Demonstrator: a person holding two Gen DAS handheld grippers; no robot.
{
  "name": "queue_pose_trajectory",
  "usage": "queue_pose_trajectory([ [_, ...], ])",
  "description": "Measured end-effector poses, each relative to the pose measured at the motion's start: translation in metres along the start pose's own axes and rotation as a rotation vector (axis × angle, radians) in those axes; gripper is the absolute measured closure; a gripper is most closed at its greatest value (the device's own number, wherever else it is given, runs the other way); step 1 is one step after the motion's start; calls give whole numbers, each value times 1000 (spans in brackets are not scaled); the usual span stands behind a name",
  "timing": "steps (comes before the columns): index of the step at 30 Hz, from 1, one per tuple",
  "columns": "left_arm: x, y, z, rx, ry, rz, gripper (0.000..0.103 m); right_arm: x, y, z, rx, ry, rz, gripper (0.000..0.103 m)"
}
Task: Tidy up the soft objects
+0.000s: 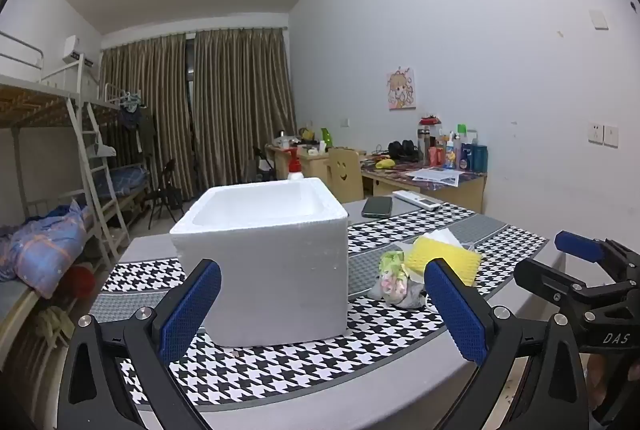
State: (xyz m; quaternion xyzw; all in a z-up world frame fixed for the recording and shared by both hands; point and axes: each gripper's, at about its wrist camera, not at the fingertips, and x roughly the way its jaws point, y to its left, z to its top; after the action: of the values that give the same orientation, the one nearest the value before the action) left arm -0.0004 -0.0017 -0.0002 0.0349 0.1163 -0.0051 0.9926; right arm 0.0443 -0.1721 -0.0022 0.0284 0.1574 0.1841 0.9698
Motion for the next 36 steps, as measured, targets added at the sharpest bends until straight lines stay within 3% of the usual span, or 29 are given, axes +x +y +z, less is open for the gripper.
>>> queue_pose_trajectory([
  [36, -1, 8, 0, -24, 21, -13, 1, -3, -1, 2, -4, -12, -3, 1],
])
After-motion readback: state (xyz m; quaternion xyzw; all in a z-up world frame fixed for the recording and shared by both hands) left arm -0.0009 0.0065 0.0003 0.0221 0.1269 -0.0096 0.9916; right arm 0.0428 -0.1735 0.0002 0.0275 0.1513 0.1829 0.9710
